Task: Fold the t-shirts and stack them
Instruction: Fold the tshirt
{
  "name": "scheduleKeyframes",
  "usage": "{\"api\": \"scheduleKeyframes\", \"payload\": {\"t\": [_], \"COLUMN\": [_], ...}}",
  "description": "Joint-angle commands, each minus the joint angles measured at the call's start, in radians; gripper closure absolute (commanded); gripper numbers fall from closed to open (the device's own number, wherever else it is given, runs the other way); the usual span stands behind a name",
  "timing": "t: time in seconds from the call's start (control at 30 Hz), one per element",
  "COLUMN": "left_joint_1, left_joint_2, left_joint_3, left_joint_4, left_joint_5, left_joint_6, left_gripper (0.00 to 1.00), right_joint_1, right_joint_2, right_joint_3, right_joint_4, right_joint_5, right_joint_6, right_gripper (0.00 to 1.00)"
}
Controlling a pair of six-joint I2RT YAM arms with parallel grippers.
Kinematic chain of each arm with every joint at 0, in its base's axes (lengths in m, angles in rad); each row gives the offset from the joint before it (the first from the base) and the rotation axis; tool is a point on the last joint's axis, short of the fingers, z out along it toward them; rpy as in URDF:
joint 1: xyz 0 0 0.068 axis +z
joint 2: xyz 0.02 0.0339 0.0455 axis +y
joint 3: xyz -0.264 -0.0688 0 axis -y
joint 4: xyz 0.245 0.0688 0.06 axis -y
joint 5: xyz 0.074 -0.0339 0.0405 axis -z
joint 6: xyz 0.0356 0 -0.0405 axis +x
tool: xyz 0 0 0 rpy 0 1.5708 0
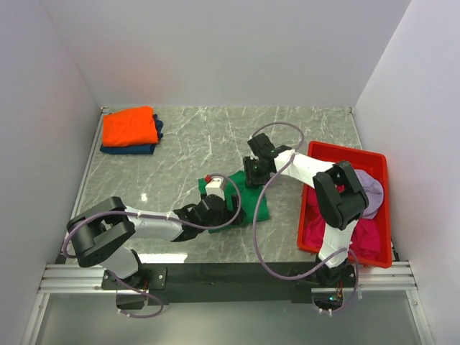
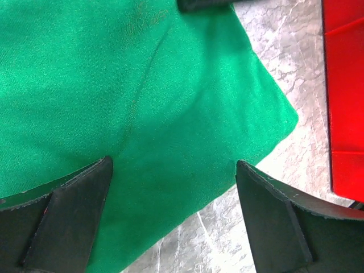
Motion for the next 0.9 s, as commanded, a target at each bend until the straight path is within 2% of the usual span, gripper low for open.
{"api": "scheduleKeyframes", "payload": {"t": [0.0,0.27,0.5,0.53,0.63,0.87], "left_joint_1": [-0.027,-0.054,-0.053,-0.048,0.010,0.151], "left_joint_2": [0.040,0.006,-0.207,-0.240,-0.288,-0.431], "left_joint_3": [-0.044,0.040,0.079,0.082,0.077,-0.110], "left_joint_4": [-0.032,-0.132,-0.343,-0.415,-0.465,-0.355], "left_joint_5": [0.018,-0.045,-0.189,-0.195,-0.154,0.022], "left_joint_6": [-0.049,-0.020,-0.068,-0.083,-0.120,-0.171], "left_gripper": [0.03,0.03,0.01,0.01,0.01,0.01], "right_joint_1": [-0.038,-0.063,-0.022,0.003,0.067,0.147], "right_joint_2": [0.035,0.034,-0.197,-0.220,-0.285,-0.300], "right_joint_3": [0.051,0.086,-0.012,-0.024,-0.067,-0.179], "right_joint_4": [0.008,-0.013,-0.019,-0.022,-0.035,0.022], "right_joint_5": [0.044,0.110,0.184,0.191,0.204,0.110], "right_joint_6": [-0.014,-0.024,-0.010,-0.008,-0.001,0.027], "right_gripper": [0.50,0.50,0.50,0.50,0.50,0.50]}}
